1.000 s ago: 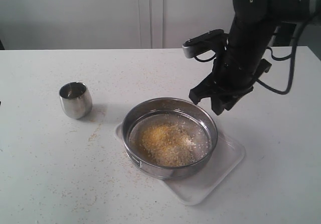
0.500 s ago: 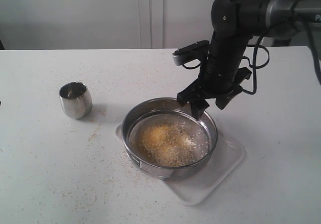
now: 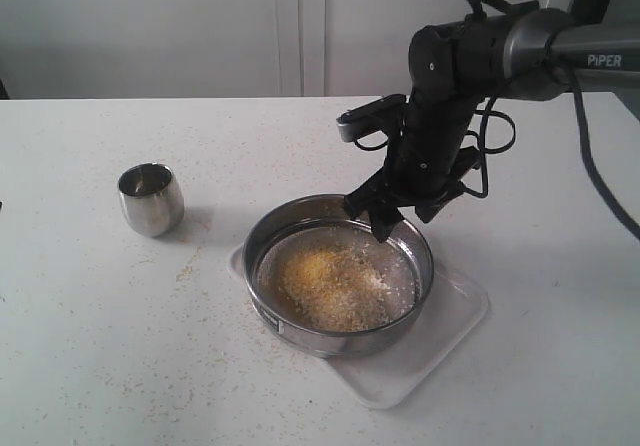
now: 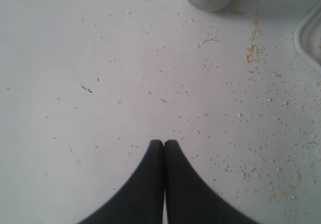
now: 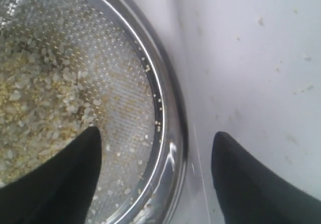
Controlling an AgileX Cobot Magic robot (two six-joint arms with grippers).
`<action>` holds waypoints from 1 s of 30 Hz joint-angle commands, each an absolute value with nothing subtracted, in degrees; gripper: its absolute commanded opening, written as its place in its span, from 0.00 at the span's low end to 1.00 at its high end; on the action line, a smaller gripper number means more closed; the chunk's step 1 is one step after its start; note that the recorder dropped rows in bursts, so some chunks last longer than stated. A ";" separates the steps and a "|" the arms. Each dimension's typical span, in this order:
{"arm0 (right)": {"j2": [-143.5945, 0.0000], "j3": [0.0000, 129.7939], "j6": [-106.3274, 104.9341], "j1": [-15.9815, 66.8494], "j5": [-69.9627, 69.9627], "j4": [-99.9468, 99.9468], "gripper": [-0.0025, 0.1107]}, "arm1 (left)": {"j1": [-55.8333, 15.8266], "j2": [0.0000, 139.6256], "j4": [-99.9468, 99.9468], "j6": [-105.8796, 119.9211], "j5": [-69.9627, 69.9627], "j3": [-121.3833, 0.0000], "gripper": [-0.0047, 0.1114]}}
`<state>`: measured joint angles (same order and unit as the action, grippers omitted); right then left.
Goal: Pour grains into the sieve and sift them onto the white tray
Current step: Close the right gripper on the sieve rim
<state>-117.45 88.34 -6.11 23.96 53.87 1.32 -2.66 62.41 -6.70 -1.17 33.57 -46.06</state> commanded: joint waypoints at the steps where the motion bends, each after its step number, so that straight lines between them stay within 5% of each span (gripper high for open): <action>1: -118.94 88.71 -5.83 24.00 52.28 1.69 0.50 | -3.03 61.95 -6.96 -1.20 34.19 -45.69 0.04; 21: -121.43 88.71 -5.83 24.00 49.28 1.69 0.49 | -3.03 61.95 -6.96 -1.20 34.19 -45.69 0.04; 30: -121.53 88.71 -5.83 24.00 48.56 1.69 0.12 | -3.03 61.95 -6.96 -1.20 34.19 -45.69 0.04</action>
<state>-121.52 88.36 -6.00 23.96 49.21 1.44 -2.66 62.41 -6.70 -1.17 33.57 -46.06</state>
